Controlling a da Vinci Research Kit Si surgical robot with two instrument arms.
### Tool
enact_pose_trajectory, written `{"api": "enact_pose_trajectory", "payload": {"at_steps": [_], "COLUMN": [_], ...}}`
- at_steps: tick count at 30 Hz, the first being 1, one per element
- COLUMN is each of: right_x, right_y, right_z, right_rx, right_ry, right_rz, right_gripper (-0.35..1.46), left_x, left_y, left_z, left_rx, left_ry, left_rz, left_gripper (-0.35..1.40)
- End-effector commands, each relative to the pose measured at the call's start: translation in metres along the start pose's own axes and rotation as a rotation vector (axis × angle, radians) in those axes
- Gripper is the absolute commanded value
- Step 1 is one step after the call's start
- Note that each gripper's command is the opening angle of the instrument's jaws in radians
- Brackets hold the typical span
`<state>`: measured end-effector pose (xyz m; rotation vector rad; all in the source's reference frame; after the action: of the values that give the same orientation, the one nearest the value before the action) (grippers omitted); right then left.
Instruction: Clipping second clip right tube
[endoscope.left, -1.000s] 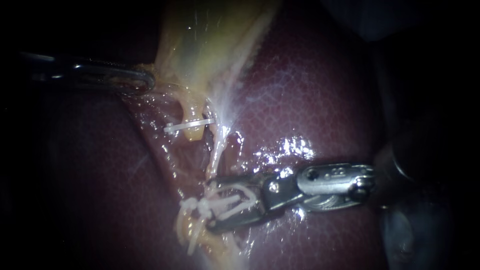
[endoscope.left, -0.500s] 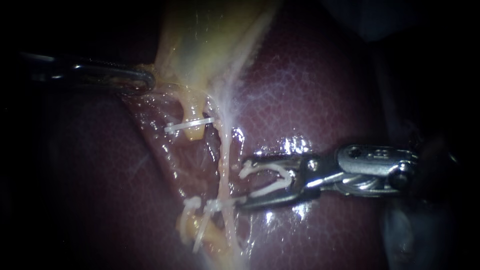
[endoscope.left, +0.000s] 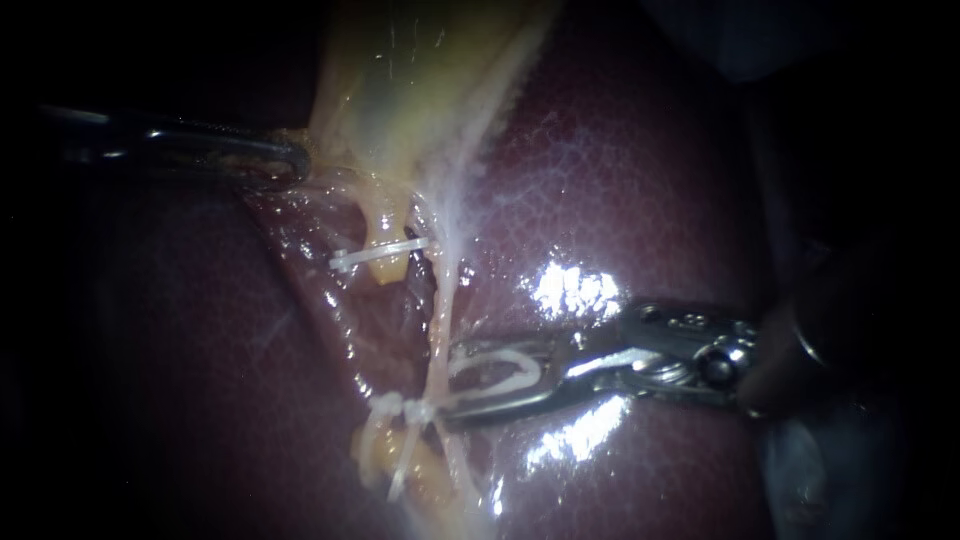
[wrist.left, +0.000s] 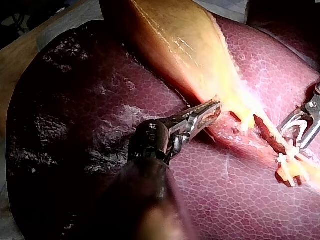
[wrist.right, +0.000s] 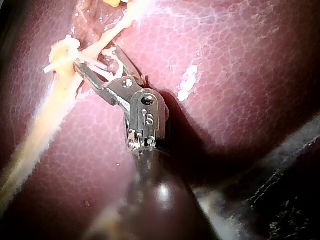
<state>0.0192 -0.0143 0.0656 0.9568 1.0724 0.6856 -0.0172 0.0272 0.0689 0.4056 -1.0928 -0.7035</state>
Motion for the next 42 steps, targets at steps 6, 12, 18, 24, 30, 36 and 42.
{"api": "enact_pose_trajectory", "payload": {"at_steps": [6,12,18,24,30,36,42], "right_x": [0.0012,0.0033,0.0051,0.0053,0.0050,0.0049,0.0047], "right_y": [-0.0006,-0.0026,-0.0052,-0.0058,-0.0053,-0.0046,-0.0042], "right_z": [0.0012,0.0008,0.0000,-0.0006,-0.0013,-0.0018,-0.0017], "right_rx": [0.120,0.187,0.221,0.235,0.240,0.261,0.267], "right_ry": [0.104,0.176,0.213,0.208,0.202,0.186,0.185], "right_rz": [0.057,0.084,0.108,0.127,0.156,0.157,0.155], "right_gripper": [0.50,0.50,0.49,0.44,0.21,-0.27,-0.35], "left_x": [0.0000,0.0000,0.0000,0.0000,0.0000,0.0000,0.0000], "left_y": [0.0000,0.0000,0.0000,0.0000,0.0000,0.0000,0.0000], "left_z": [0.0000,0.0000,0.0000,0.0000,0.0000,0.0000,0.0000], "left_rx": [0.000,0.000,0.000,0.000,0.000,0.000,0.000], "left_ry": [0.000,0.000,0.000,0.000,0.000,0.000,0.000], "left_rz": [0.000,0.000,0.000,0.000,0.000,0.000,0.000], "left_gripper": [-0.35,-0.35,-0.35,-0.35,-0.35,-0.35,-0.35]}}
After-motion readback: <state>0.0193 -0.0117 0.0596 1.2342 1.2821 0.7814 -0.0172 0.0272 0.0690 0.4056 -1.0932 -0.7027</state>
